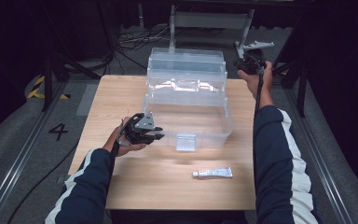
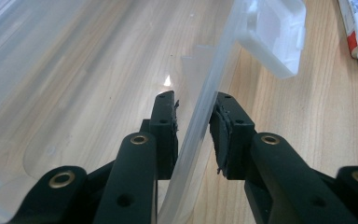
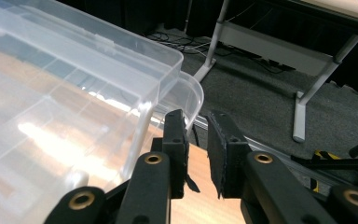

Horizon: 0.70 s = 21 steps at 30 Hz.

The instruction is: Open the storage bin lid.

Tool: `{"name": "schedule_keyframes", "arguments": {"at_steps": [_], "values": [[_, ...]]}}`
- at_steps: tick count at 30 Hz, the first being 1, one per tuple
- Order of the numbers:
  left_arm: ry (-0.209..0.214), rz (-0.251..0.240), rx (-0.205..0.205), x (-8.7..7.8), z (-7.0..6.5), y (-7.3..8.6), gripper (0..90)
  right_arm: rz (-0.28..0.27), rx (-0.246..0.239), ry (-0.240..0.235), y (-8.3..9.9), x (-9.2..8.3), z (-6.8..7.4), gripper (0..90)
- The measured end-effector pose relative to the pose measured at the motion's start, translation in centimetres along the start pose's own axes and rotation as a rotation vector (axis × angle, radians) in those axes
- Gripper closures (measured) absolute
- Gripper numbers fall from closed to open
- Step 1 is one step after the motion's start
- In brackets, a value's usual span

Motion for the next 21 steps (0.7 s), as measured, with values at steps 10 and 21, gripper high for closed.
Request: {"name": "schedule_keyframes", "arguments": {"at_steps": [10, 21], "values": [[-0.011, 0.009, 0.004, 0.0, -0.1, -0.2, 72.7, -0.015, -0.009, -0.053, 2.5, -2.9, 0.2, 73.9], [-0.025, 0.012, 0.001, -0.1, -0.3, -0.3, 72.3, -0.035, -0.035, -0.123, 5.4, -6.8, 1.1, 71.8]]}}
Point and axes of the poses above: each handheld gripper's, and its own axes: x roughly forward along the jaws, y roughly out of its underside, z roughly to its left, the point moved 4 cm from there along x, roughly forward along the jaws, and after that the axes turned 7 degrees about x, right-handed, at the moved point
